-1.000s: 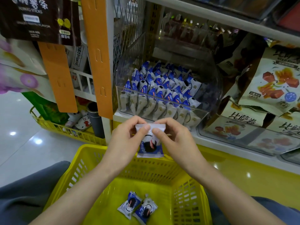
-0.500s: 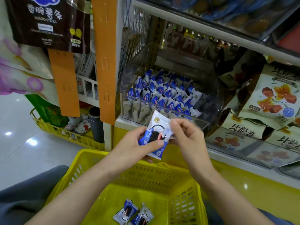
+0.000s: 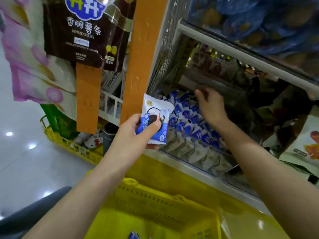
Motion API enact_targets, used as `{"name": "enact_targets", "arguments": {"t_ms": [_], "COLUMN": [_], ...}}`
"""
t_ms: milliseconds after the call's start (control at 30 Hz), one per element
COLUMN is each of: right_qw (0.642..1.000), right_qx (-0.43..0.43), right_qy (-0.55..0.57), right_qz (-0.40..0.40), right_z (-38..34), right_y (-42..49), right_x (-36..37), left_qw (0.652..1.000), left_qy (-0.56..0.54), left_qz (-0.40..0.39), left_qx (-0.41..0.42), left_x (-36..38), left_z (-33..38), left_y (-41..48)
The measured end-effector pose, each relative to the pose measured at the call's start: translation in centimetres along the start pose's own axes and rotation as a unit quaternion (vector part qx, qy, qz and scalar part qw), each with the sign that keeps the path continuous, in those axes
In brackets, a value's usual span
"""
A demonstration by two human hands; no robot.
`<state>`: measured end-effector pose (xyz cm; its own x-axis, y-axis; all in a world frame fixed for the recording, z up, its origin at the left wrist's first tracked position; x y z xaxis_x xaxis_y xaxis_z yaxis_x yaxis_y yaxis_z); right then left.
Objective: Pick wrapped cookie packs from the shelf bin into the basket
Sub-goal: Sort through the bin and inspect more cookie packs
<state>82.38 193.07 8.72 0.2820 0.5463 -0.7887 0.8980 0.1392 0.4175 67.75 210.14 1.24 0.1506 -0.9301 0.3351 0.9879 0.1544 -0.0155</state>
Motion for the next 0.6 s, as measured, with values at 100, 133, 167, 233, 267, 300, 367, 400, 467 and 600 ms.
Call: {"name": "enact_targets", "arguments": {"t_ms": [100,133,167,233,267,300,367,400,467,600], "right_qw": [0.991,0.987,0.984,0.979,0.976,0.973,0.964,0.961,0.956,0.962], "right_qx": [0.052,0.065,0.077,0.104,0.118,0.127,0.135,0.139,0.153,0.158], "right_qy": [-0.064,-0.066,-0.062,-0.061,-0.073,-0.091,-0.129,-0.141,-0.144,-0.134], "right_qz": [-0.109,-0.133,-0.148,-0.162,-0.165,-0.171,-0.188,-0.194,-0.204,-0.179], "right_z": [2.9,3.6,4.1,5.0,5.5,5.9,6.6,6.8,7.4,7.6], "right_y": [3.4,4.1,4.7,5.6,6.0,6.5,7.3,7.6,8.2,8.6], "right_x": [4.1,5.1,5.9,7.3,7.9,8.5,9.5,9.9,10.3,9.7], "left_qw": [1.0,1.0,1.0,1.0,1.0,1.0,1.0,1.0,1.0,1.0], "left_qy": [-0.006,-0.007,-0.008,-0.013,-0.016,-0.017,-0.019,-0.02,-0.018,-0.018], "left_qz": [-0.001,-0.002,-0.002,0.001,0.004,0.007,0.012,0.013,0.012,0.014], "left_qx": [0.005,0.006,0.007,0.009,0.009,0.009,0.005,0.003,0.001,0.005], "left_x": [-0.4,-0.5,-0.5,-0.6,-0.6,-0.6,-0.6,-0.5,-0.5,-0.7], "left_z": [0.5,0.6,0.7,0.8,0.8,0.7,0.5,0.4,0.2,0.2], "left_y": [0.6,0.8,1.0,1.3,1.5,1.6,1.8,1.8,1.9,2.0]}}
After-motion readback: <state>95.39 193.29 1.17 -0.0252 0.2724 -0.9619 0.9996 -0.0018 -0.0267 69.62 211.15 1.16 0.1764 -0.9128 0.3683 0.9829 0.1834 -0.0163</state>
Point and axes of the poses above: each hand's wrist, its own y-axis towards the middle knuckle, its own x-axis out of the palm, z = x × y, the point moved 10 cm from there along y, towards the middle knuckle, and after that the axes turned 7 degrees about -y, right-handed, at the moved point
